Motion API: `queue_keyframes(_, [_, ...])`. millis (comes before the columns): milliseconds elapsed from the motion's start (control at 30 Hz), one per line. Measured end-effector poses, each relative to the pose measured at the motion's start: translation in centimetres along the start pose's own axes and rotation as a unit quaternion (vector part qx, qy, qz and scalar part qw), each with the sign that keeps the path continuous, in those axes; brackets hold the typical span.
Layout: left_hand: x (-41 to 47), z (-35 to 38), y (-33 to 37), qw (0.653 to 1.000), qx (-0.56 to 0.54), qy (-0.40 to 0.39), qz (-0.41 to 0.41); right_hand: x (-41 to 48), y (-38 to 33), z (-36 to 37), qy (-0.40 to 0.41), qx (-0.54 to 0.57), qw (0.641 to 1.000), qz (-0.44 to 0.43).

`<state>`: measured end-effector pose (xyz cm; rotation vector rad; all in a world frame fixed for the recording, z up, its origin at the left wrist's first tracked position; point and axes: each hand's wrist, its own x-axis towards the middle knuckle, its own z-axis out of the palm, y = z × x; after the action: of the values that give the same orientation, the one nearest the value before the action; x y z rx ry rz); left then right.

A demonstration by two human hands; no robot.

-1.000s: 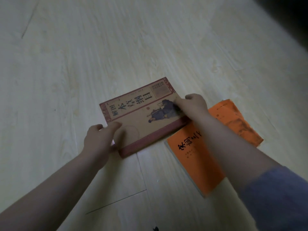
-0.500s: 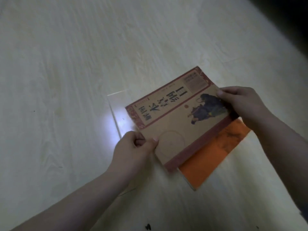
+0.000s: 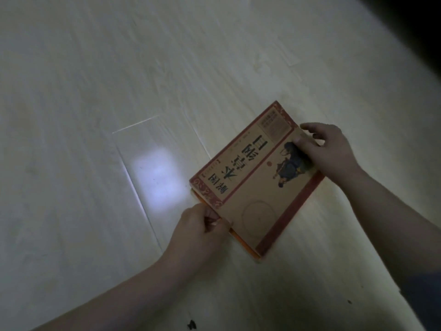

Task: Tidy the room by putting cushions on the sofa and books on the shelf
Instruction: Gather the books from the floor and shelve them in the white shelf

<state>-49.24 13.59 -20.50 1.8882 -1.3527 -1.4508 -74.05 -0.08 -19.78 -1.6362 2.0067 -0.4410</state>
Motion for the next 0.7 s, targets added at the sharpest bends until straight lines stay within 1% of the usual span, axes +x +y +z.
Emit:
queue_keyframes(100, [-0.7,0.1,0.2,0.996,-0.077,0.021,-0.032,-0.5,0.1,0.9,-0.013,-0.046,0.998,0.033])
queue_keyframes(233, [0.4,-0.7,0.6,0.993,-0.084,0.085,-0.005,-1.8,0.1,1.6,0.031,-0.039,0.993,0.108])
queue_keyframes(300, [2.4,-2.0,0.8,0.991,-0.063,0.115,0.023,-3.3,0.3,1.7,0.040,-0.061,0.986,0.149])
queue_keyframes(367, [4.8,-3.9,1.1,0.989,-0.007,0.124,0.084,-5.7,0.4,1.6,0.016,-0.071,0.983,0.169])
queue_keyframes(433, [7.0,-5.9,1.6,0.981,0.075,0.114,0.141,-8.2,0.3,1.5,-0.020,-0.011,0.984,0.176])
queue_keyframes(467, [7.9,-6.7,1.9,0.974,0.114,0.116,0.157,-8.7,0.1,1.5,-0.005,0.018,0.985,0.173])
queue_keyframes(500, [8.5,-7.5,2.0,0.967,0.144,0.134,0.164,-8.6,-0.2,1.6,0.035,0.024,0.986,0.161])
queue_keyframes(567, [8.7,-8.1,2.2,0.952,0.170,0.201,0.158,-7.3,-0.7,1.8,0.140,0.015,0.980,0.143])
queue_keyframes(600, [8.4,-8.1,2.1,0.947,0.162,0.232,0.151,-6.6,-1.3,1.8,0.161,0.018,0.978,0.128])
queue_keyframes(633, [7.8,-8.1,1.9,0.944,0.145,0.256,0.147,-5.8,-1.7,2.0,0.153,0.019,0.984,0.094])
queue_keyframes(700, [6.5,-7.6,1.2,0.948,0.091,0.277,0.124,-4.4,-2.8,2.5,0.066,-0.014,0.998,0.017])
